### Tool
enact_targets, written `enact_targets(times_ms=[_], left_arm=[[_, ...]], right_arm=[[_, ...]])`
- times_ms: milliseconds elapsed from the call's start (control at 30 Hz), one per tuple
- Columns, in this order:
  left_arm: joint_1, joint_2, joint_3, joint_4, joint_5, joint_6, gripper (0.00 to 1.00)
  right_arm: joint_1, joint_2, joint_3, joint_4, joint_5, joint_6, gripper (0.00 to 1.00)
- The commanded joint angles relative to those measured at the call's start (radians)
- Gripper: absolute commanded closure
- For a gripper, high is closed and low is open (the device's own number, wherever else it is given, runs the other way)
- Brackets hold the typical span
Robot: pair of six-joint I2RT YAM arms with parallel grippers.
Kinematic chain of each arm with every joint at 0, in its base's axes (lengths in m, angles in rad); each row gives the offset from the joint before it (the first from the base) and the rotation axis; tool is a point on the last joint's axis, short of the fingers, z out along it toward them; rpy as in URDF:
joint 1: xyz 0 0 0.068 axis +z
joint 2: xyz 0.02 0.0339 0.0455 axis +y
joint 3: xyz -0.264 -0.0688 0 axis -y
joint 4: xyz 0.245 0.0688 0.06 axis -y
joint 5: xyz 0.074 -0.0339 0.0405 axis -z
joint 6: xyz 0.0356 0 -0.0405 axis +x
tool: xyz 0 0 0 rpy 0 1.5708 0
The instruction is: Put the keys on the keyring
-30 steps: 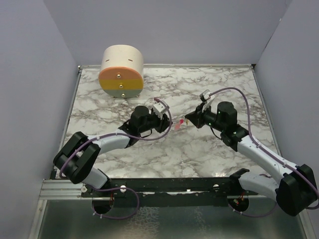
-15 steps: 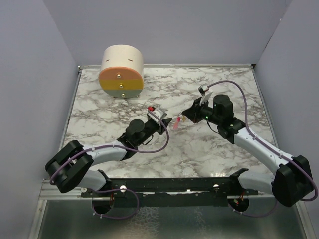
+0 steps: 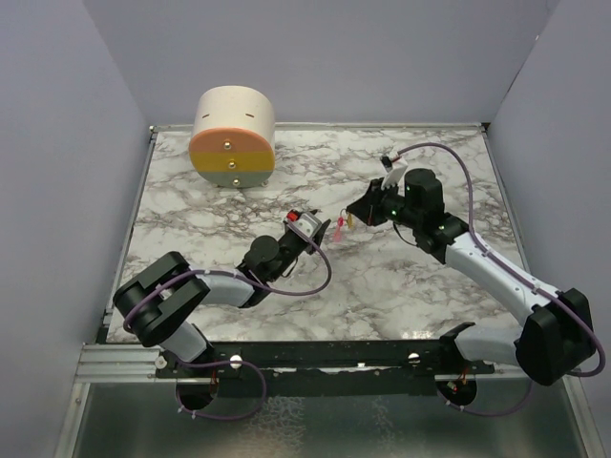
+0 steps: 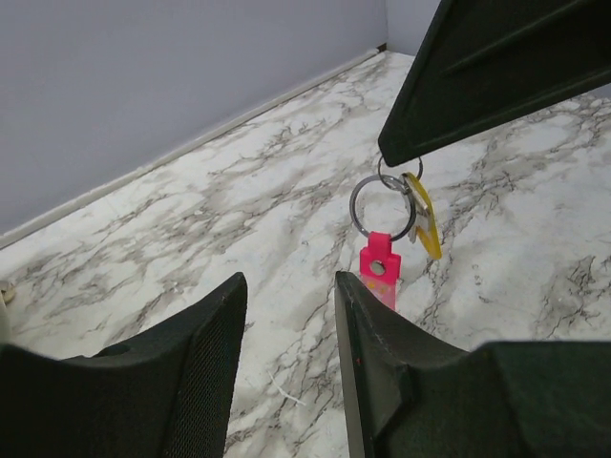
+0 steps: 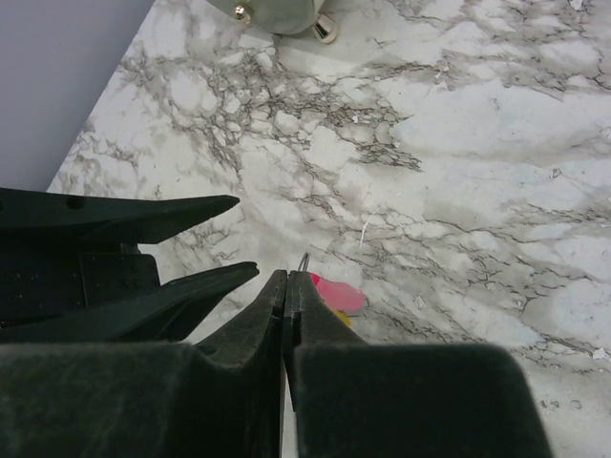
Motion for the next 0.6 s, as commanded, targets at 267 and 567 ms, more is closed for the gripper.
enact_targets(times_ms=[267, 567], left_arm=[[-0.026, 0.069, 0.032, 0.147, 0.135, 0.078, 0.54], [-0.049, 0.101, 0.029, 0.167, 0.175, 0.115, 0.53]], right_arm=[[0.000, 0.047, 0.071, -0.050, 0.017, 0.062, 0.99], [-0.001, 0.051, 0.089, -0.071, 0.009, 0.069, 0.99]])
